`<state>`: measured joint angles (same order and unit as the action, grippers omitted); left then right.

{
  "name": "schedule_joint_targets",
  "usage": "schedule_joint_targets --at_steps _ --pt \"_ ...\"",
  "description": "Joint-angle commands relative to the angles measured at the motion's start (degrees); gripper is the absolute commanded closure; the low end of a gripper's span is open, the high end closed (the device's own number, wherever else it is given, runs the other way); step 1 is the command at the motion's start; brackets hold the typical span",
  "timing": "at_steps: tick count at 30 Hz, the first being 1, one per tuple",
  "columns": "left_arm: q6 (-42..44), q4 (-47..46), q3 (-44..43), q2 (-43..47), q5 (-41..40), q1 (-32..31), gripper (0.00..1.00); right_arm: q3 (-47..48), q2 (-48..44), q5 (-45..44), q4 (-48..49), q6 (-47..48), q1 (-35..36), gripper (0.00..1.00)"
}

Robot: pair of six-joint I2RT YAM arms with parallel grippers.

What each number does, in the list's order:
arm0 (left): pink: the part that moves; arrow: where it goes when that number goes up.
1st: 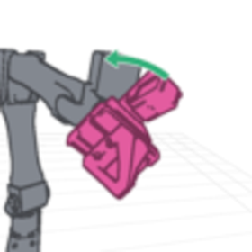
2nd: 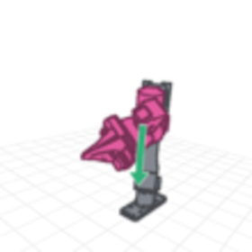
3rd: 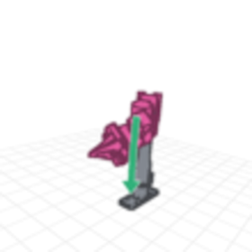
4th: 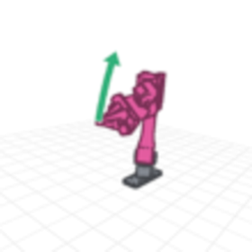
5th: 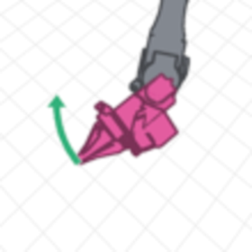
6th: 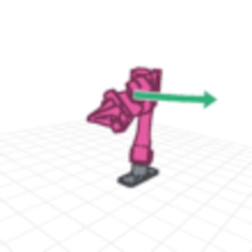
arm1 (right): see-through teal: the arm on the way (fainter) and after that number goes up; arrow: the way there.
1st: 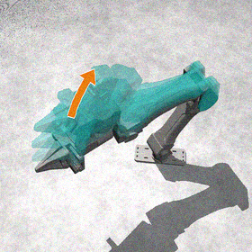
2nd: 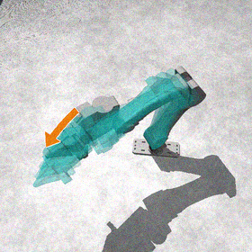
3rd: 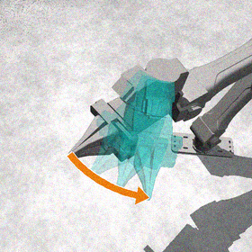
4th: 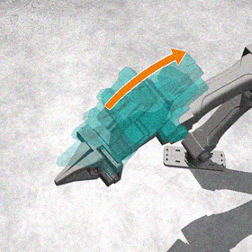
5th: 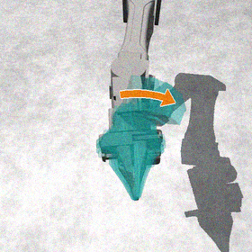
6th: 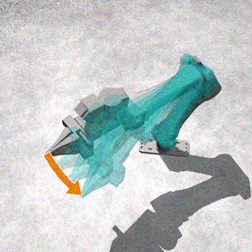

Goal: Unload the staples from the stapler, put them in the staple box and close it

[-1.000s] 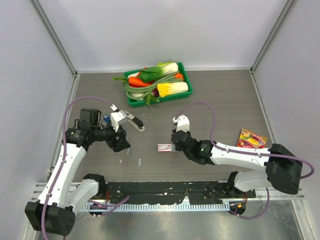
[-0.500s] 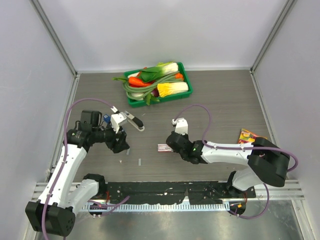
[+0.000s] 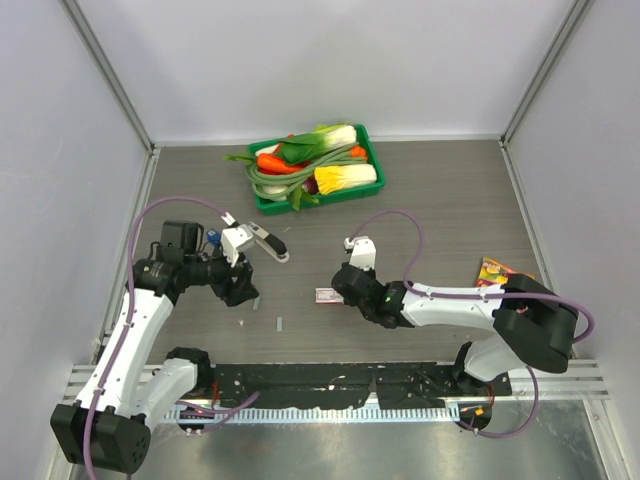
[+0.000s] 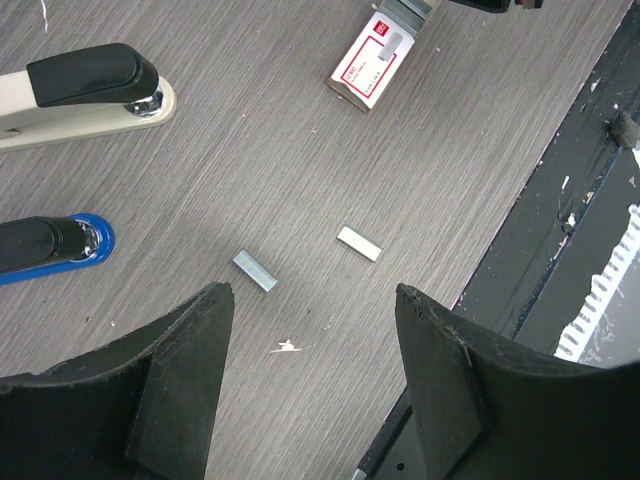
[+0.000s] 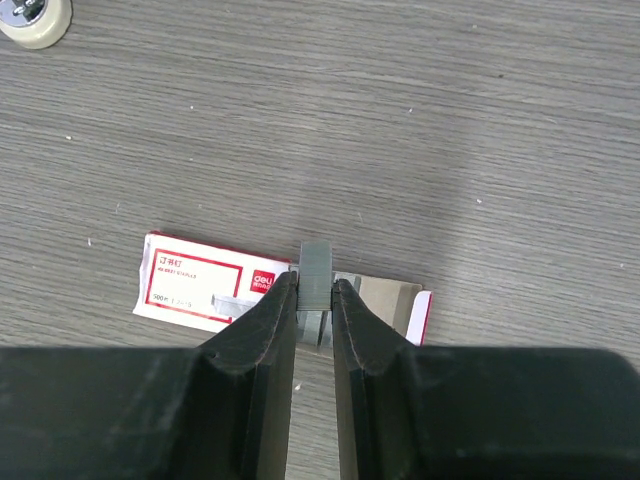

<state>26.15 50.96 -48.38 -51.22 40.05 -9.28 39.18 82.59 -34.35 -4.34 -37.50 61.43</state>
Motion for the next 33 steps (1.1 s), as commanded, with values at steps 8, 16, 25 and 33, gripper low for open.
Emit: schedule_joint_targets --at_steps 8,16,25,33 --pt "0.8 -1.5 0.0 0.2 0.1 -0.2 0.31 -0.5 0.8 -2.3 0.2 -1.7 1.0 0.99" --pt "0.8 -1.5 0.0 0.2 0.2 -0.1 0.31 -0.5 1.5 -3.7 -0.4 -1.4 1.8 0.99" --pt "0.8 -1.4 0.1 0.5 -0.2 -0.2 0.31 -0.4 2.7 -5.3 -0.7 -0.6 2.6 0.99" --pt "0.8 -1.5 0.0 0.3 -0.2 -0.2 0.31 -0.2 3.5 -5.2 -0.4 -0.2 3.0 0.99"
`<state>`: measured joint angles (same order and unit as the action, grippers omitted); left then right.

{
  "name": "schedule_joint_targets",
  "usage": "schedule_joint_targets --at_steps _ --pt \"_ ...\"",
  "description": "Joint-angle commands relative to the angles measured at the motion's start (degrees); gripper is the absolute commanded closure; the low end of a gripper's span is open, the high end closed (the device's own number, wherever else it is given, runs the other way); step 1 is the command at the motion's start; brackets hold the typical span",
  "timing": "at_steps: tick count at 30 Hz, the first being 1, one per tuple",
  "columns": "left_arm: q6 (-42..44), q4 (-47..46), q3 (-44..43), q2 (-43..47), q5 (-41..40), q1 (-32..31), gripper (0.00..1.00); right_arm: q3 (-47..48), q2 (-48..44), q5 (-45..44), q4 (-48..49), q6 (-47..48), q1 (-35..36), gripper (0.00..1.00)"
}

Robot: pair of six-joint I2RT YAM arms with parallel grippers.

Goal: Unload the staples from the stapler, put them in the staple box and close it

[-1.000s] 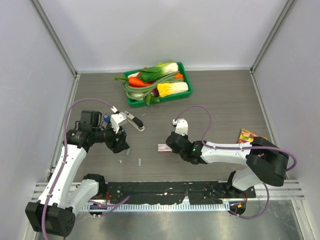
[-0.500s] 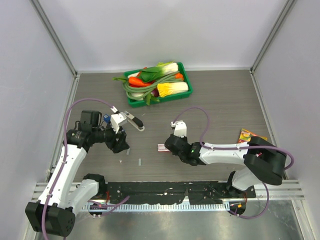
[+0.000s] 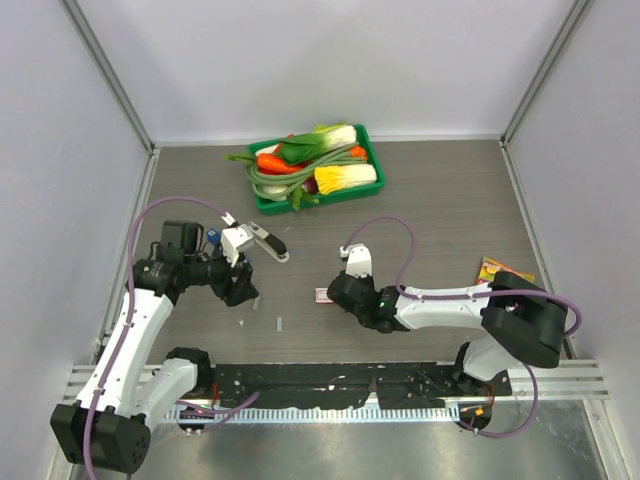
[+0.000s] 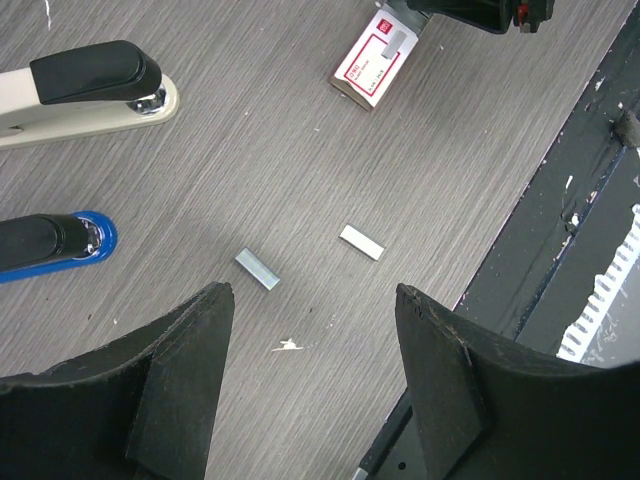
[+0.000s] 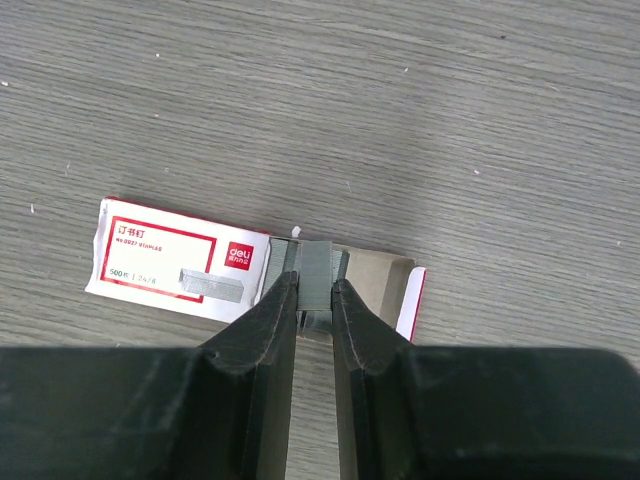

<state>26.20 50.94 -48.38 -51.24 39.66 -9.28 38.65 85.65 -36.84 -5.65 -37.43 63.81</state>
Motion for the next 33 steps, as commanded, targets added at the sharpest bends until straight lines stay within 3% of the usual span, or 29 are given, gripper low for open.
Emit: schedule_joint_targets --at_steps 1,7,25,33 --pt "0.9 -1.4 0.0 0.4 0.2 -0.2 0.31 0.4 0.6 -2.7 0.8 -0.3 0.5 0.99" --pt "0.8 -1.3 0.0 0.0 0.2 -0.2 0.31 0.4 0.9 -2.5 0.8 -0.3 0.7 0.95" --pt "1.6 -0.4 -0.4 0.2 0.8 -0.1 0.3 1.4 0.8 -1.7 0.9 1.0 2.0 0.68" --pt "1.7 -0.1 -0.5 0.4 1.2 -0.3 0.3 1.4 -0.5 -0.6 1.6 1.7 2.4 0.64"
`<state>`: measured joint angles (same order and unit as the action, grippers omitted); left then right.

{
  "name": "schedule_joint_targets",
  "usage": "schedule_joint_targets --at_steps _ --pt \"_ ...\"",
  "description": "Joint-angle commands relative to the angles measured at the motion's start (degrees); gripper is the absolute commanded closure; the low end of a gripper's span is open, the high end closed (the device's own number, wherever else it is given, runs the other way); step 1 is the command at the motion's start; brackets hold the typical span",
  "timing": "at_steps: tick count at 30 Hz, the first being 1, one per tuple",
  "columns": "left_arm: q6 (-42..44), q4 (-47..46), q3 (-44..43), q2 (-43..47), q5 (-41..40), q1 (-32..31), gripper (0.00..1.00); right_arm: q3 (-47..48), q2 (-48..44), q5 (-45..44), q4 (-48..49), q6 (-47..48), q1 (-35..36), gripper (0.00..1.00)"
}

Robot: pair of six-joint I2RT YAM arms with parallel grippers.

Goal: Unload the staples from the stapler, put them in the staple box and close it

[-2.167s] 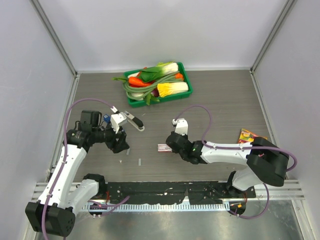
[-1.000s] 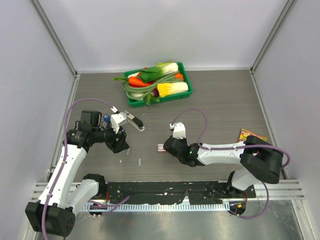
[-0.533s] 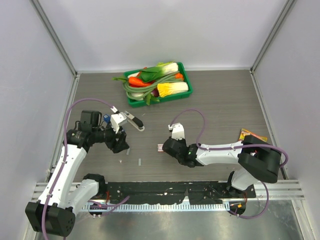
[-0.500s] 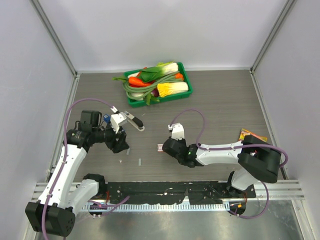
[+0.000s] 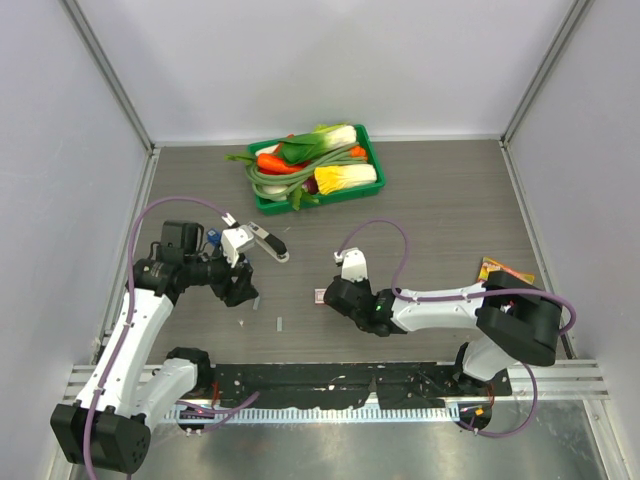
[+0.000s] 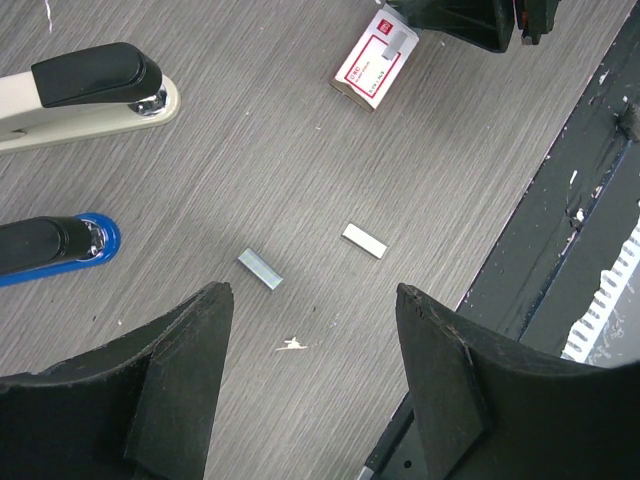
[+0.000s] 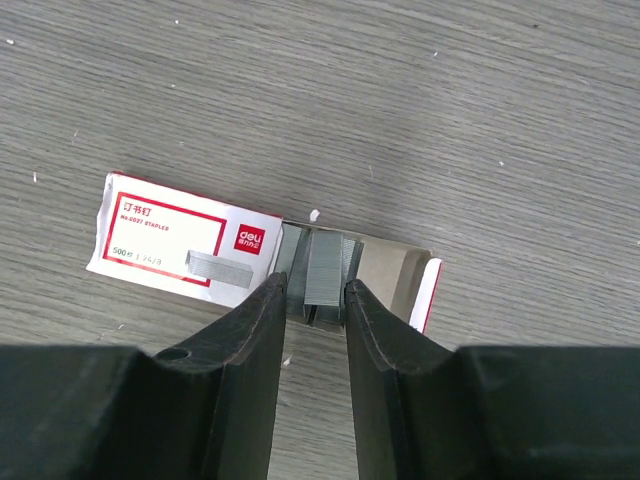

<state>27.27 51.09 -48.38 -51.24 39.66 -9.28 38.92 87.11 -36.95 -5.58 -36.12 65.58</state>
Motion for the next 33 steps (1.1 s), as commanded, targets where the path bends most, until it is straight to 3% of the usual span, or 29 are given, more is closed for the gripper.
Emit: schedule_joint_targets --at_steps 1,23,33 --pt "0.5 -0.2 -0.5 0.4 1.1 -0.2 0.3 1.2 -2.1 -0.5 1.5 0.6 0.6 0.64" --pt "0.5 0.2 -0.8 0.3 1.7 -0.4 0.3 0.4 -12.6 -3.6 -4.4 0.3 2.1 0.64" --pt "0.4 0.2 -0.9 0.1 1.6 -0.5 0.3 0.0 -9.0 -3.8 -2.2 1.0 0.5 0.78"
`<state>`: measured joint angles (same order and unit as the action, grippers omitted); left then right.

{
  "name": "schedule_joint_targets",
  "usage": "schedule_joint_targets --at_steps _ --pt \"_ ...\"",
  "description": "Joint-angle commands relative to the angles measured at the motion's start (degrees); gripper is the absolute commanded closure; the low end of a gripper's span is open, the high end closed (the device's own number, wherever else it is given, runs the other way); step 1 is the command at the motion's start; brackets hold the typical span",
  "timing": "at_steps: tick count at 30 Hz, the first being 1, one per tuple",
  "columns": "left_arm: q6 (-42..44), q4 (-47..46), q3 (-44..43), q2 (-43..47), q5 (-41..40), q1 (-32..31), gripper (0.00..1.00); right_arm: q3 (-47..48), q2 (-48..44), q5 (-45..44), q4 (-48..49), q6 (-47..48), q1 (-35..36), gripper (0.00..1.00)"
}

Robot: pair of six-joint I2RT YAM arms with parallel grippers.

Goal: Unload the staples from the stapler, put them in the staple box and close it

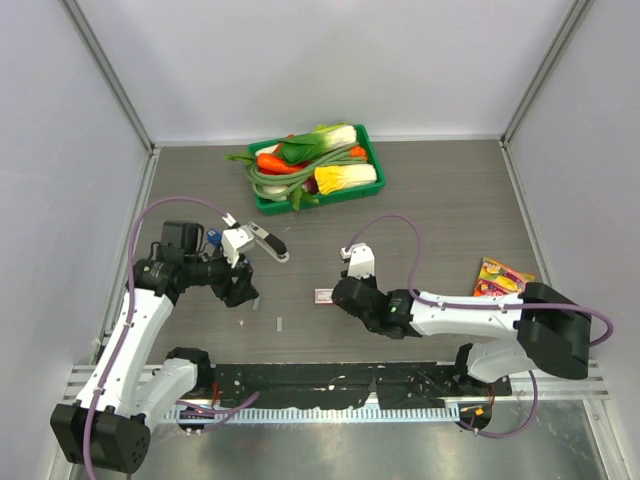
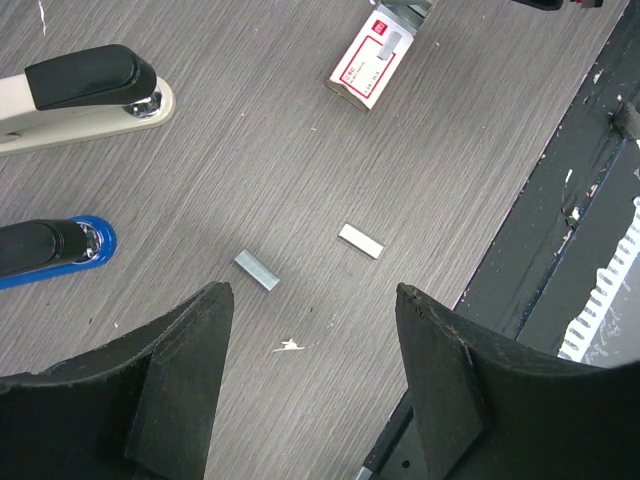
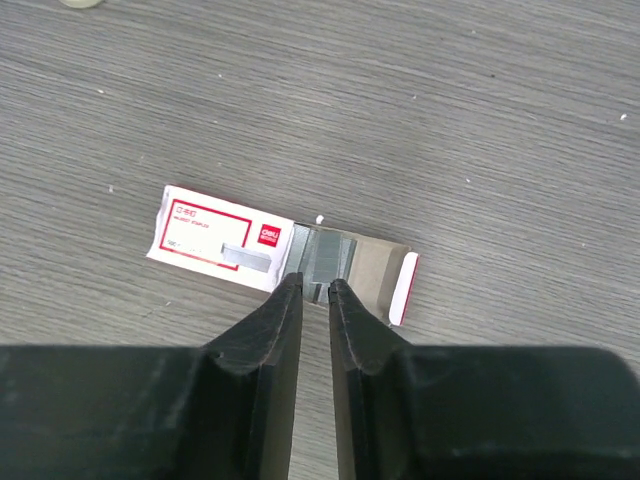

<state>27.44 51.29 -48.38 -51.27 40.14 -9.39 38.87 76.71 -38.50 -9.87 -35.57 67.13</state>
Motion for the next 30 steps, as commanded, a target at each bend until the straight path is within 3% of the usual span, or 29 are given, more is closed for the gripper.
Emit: schedule_joint_targets --at_steps 1,30 --pt "0.2 0.0 -0.9 0.1 1.2 -0.4 0.3 0.1 2.1 -2.1 2.6 0.8 -1.2 0.8" --pt "0.3 0.0 -0.9 -0.3 0.5 -0.4 0.31 -2.0 5.3 3.3 5.7 0.6 -2.0 0.89"
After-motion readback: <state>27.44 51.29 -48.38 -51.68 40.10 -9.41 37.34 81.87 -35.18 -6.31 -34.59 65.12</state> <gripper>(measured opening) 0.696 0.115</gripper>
